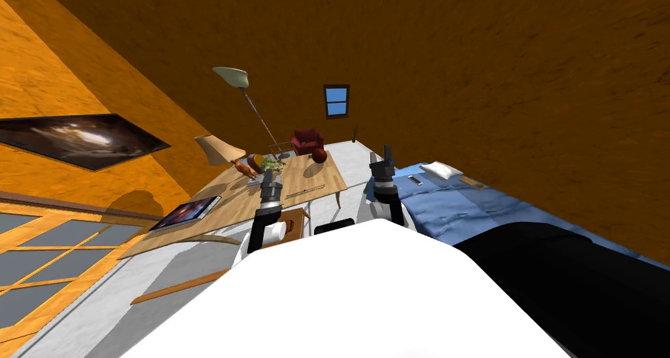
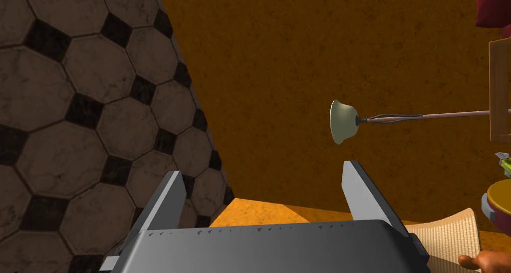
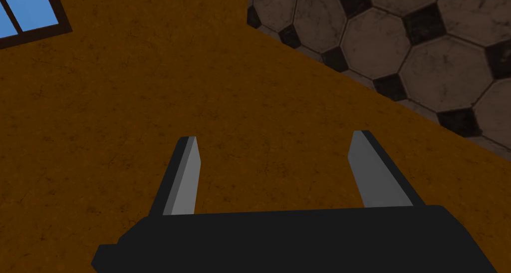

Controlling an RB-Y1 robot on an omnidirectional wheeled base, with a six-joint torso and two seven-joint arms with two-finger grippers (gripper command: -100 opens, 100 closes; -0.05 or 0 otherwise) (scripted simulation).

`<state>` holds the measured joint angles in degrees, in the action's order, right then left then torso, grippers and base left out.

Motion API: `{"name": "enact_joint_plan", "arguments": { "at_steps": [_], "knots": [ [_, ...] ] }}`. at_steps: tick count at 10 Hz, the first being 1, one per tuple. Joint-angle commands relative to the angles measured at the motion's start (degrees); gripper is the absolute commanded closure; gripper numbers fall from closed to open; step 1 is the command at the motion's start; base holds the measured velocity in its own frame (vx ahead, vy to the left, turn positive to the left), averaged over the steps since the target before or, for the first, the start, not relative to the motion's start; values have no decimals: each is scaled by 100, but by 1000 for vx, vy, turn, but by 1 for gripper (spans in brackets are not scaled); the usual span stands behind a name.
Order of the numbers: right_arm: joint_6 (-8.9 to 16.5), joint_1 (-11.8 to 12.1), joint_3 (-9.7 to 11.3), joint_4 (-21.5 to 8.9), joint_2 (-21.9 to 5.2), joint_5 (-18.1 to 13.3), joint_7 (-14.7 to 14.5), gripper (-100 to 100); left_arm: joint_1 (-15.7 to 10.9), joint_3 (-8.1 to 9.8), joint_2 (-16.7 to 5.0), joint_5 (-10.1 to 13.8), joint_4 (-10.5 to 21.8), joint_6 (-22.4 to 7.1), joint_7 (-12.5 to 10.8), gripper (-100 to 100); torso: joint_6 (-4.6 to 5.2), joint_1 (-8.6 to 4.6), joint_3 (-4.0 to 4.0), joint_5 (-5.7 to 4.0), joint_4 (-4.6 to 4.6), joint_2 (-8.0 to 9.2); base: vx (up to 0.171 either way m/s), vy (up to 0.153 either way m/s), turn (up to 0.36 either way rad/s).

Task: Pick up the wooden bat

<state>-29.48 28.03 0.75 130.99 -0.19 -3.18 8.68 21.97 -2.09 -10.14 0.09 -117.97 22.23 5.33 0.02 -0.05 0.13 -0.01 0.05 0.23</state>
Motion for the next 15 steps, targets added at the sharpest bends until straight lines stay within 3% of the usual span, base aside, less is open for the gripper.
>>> {"name": "enact_joint_plan", "arguments": {
  "at_steps": [1,2,3,4,5,6,7,8,9,10,13,14,15],
  "knots": [
    [0,0,0,0,0,0,0,0,-251,-11,-168,186,286,-286,-38,-100,0,0,0,0,0,0,-73,-40,-304],
    [0,-1,0,0,0,0,0,0,-251,-11,-168,186,333,-320,-38,-100,2,-4,1,-1,0,3,-57,-24,-116],
    [0,1,0,0,0,0,0,0,-423,-10,-285,326,491,-553,-70,-100,-4,0,1,0,0,1,-60,-34,-133],
    [0,0,0,0,0,0,0,0,-423,-10,-285,326,558,-553,-70,-100,0,-2,0,0,0,0,-50,-28,-124],
    [0,1,0,0,0,0,0,0,-605,-9,-399,471,799,-752,-105,-100,-3,0,-1,0,0,-2,-51,-27,-181],
    [0,0,0,0,0,0,0,0,-605,-9,-399,471,799,-802,-105,-100,-1,1,-2,0,-1,-3,-44,-23,-134],
    [0,1,-1,0,0,0,0,0,-795,-7,-512,622,1057,-1006,-141,-100,-3,2,-2,0,-1,-4,-51,-31,-262],
    [0,0,0,0,0,0,0,0,-795,-7,-512,622,1057,-1065,-141,-100,1,0,-2,0,-1,-4,-42,-24,-84],
    [0,1,-1,0,0,0,0,0,-992,-4,-624,778,1331,-1275,-179,-100,-6,3,-3,0,-1,-5,-45,-33,-153],
    [0,0,0,0,0,0,0,0,-992,-4,-624,778,1331,-1342,-179,-100,-2,2,-3,0,-1,-5,-37,-18,-105],
    [0,1,-1,0,0,0,0,0,-1398,4,-840,1098,1849,-1855,-259,-100,-6,5,-4,1,-1,-7,-40,-26,-184],
    [0,1,0,0,0,0,0,0,-1398,4,-840,1098,1923,-1927,-259,-100,-2,2,-4,0,-2,-8,-29,-20,-100],
    [0,2,-1,0,0,0,0,0,-1605,10,-944,1260,2174,-2132,-300,-100,-6,5,-5,1,-2,-10,-31,-24,-147]
  ]
}}
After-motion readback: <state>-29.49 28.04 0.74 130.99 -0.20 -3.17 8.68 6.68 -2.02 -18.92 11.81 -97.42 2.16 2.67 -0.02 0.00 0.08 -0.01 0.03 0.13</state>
